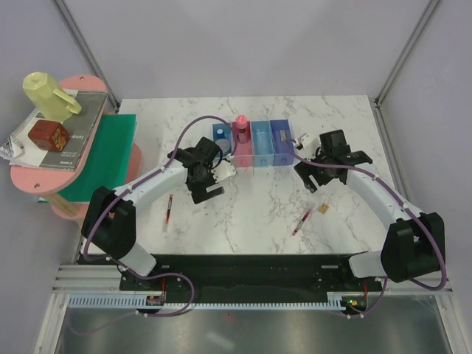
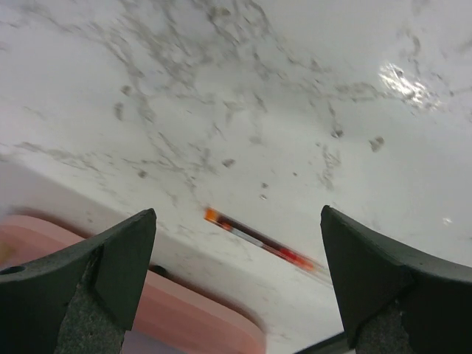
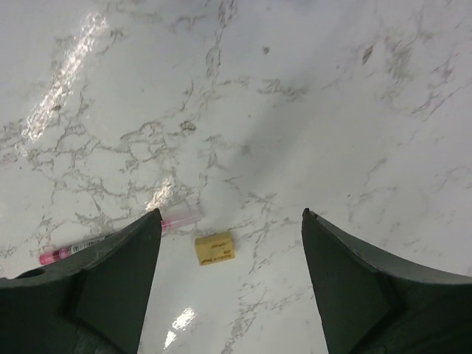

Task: Sort the stationery into containers
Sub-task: Pick up the pen from the center of the board.

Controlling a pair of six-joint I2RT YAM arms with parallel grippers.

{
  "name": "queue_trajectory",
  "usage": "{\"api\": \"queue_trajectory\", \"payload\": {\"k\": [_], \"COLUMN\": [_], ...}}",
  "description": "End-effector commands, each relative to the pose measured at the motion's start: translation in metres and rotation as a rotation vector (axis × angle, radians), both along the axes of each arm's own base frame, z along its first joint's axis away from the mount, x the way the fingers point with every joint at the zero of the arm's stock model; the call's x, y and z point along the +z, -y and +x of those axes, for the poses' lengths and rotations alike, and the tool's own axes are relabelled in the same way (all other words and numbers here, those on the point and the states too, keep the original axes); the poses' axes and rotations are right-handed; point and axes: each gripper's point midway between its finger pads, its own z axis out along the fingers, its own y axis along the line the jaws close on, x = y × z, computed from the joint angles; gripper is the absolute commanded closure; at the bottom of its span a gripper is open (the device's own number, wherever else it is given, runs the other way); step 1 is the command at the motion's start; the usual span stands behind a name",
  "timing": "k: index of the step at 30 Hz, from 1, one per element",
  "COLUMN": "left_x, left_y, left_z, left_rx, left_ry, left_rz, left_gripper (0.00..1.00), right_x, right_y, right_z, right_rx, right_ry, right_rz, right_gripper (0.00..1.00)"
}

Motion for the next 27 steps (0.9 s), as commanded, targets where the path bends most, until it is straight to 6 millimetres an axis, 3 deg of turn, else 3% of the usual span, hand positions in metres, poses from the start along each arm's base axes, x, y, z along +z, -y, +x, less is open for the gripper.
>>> {"api": "queue_trajectory", "payload": {"k": [1, 12, 20, 27], "left_x": [-0.007, -0.026, -0.038, -0.046], "left_y": [-0.016, -0.044, -0.049, -0.055], "left_z": [-0.043, -0.080, -0.080, -0.077], "left_rx": [0.145, 0.224, 0.275, 0.335], "left_ry": [-0.097, -0.140, -0.158, -0.182], "left_rz": [-0.076, -0.118, -0.171, -0.197], "left_gripper": [0.00, 0.00, 0.00, 0.00], "right_x": [-0.007, -0.057, -0.078, -0.087], "right_y": [0.006, 0.043, 0.069, 0.065], "right_z": [-0.016, -0.049, -0.065, -0.071], "right_rx": [-0.050, -0.026, 0.017, 0.060], "right_ry": [-0.036, -0.153, -0.217, -0.246], "right_rz": [-0.004, -0.166, -0.269, -0.249], "right_gripper": [0.17, 0.31, 0.38, 0.37]}}
